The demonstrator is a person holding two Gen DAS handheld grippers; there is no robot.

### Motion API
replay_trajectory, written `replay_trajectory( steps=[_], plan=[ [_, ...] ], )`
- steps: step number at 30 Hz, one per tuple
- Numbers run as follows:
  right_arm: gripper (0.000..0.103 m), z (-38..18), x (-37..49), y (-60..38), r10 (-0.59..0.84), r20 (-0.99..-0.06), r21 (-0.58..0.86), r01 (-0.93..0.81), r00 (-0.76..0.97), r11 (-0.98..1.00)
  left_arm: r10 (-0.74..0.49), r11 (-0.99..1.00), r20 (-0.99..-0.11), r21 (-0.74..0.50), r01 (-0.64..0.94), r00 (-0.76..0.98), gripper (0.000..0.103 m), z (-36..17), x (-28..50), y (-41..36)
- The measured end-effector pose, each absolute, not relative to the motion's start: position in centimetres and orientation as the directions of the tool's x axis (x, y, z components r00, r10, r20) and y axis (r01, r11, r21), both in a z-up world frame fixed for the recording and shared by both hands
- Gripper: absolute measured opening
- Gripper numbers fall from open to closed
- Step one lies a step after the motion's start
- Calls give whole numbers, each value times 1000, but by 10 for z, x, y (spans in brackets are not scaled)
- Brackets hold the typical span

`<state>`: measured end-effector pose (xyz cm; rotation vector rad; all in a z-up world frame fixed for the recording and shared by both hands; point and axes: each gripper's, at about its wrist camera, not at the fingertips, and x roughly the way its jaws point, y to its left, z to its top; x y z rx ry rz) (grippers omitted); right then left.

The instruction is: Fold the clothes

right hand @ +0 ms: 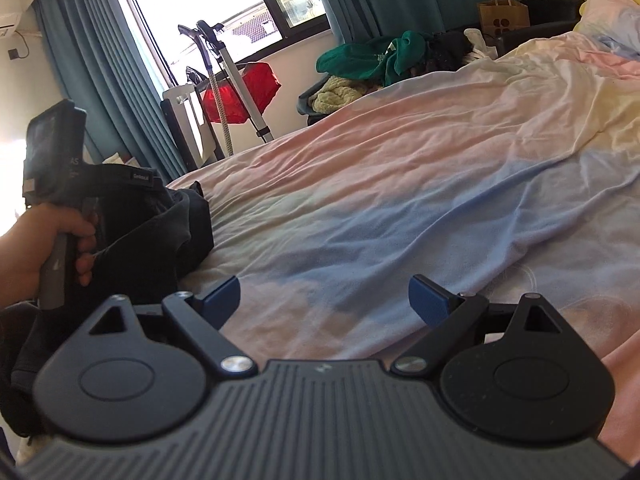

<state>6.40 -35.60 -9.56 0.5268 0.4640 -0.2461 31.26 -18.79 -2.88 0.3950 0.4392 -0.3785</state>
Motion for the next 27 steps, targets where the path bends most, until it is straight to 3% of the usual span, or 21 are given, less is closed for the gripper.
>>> replay_trajectory(
  steps=[8,12,17,22,25,27],
  plan=[
    [93,-79,41,-360,-146,-430,439,348,891,829,-501,802,-315,182,570,806,10,31,150,-137],
    [93,-65,23,-366,-171,-399,448,354,901,821,-571,741,-400,124,660,716,11,-11,76,-114],
    [93,-59,2,-382,-111,-378,560,323,919,763,-540,761,-525,30,648,658,10,-98,27,-85],
    [93,-67,4,-387,74,-353,706,213,933,675,-529,828,-535,-156,538,659,10,-119,32,-45],
    [80,-68,24,-376,147,-354,702,159,923,694,-546,824,-514,-187,535,662,11,-111,34,-34],
    [78,-67,45,-366,203,-355,695,113,912,710,-555,821,-510,-208,531,658,11,-113,34,-32]
  ],
)
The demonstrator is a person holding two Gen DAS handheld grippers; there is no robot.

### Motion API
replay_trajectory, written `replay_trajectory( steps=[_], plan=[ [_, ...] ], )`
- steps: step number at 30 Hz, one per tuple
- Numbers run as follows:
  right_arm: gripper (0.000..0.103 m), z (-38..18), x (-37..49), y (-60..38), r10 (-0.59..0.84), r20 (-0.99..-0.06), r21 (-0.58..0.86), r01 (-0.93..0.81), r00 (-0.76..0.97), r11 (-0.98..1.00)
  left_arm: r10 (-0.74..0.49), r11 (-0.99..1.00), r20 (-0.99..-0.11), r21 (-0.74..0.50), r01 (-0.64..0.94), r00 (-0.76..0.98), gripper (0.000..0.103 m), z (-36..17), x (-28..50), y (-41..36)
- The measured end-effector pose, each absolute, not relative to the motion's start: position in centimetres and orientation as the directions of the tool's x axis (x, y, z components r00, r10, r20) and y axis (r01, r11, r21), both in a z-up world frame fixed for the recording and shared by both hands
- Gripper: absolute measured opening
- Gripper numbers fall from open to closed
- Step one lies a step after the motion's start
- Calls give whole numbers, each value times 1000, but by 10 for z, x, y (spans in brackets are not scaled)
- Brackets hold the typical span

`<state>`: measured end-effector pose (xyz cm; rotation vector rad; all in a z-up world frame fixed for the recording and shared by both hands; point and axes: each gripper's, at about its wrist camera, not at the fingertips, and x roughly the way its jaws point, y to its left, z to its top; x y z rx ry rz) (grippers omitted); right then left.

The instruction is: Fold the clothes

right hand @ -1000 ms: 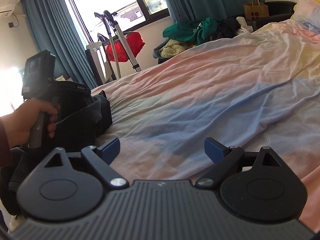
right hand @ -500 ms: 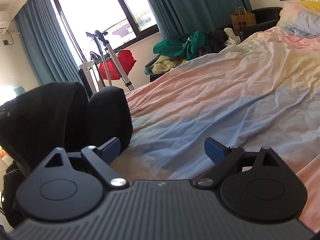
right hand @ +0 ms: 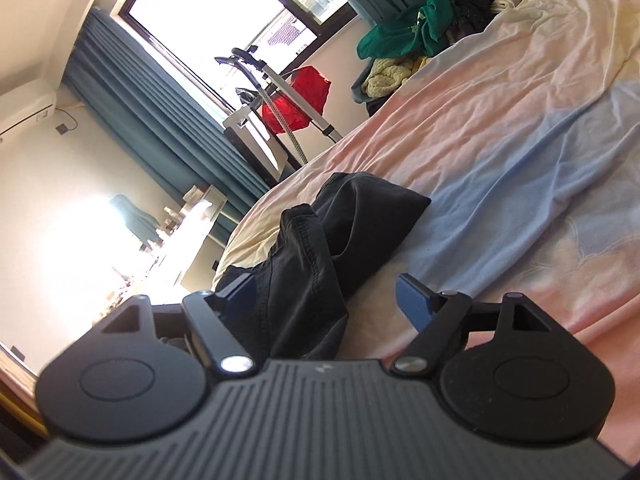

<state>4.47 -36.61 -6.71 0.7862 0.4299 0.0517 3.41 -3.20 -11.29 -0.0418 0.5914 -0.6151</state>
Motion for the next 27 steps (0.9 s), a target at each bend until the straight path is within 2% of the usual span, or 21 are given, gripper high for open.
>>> replay_trajectory(
  steps=[6,8,12,15,16,18,19,20,22,24,26,27],
  plan=[
    [77,-72,136,-340,335,-377,656,-7,863,755,-578,809,-496,-245,534,648,12,-118,42,-25],
    [77,-79,165,-340,346,-368,657,-22,863,754,-593,801,-488,-270,535,641,12,-120,48,-22],
    [77,-98,226,-338,340,-405,613,-24,849,790,-619,783,-476,-318,534,625,12,-127,58,-18],
    [72,-104,261,-328,301,-447,543,-12,842,840,-640,767,-464,-325,554,613,13,-131,64,-15],
    [66,-105,266,-327,292,-454,539,-1,842,842,-647,760,-458,-324,563,610,13,-133,65,-14],
    [44,-108,273,-326,277,-465,541,22,841,841,-661,748,-448,-322,581,602,13,-135,68,-12],
    [25,-104,268,-326,258,-456,528,26,852,849,-669,742,-441,-336,581,599,13,-135,70,-10],
    [17,-100,262,-327,237,-445,513,29,864,858,-672,738,-441,-345,579,595,13,-135,71,-8],
    [10,-87,243,-327,188,-403,469,26,896,883,-680,732,-440,-364,576,587,13,-134,73,-5],
    [8,-70,219,-333,148,-362,450,34,920,893,-688,725,-433,-366,583,583,16,-132,71,-2],
    [8,-51,190,-346,89,-323,442,67,942,894,-697,716,-429,-370,591,575,23,-129,69,-1],
    [8,-41,175,-354,54,-306,439,90,951,894,-702,711,-427,-374,595,570,29,-127,68,-1]
  ],
)
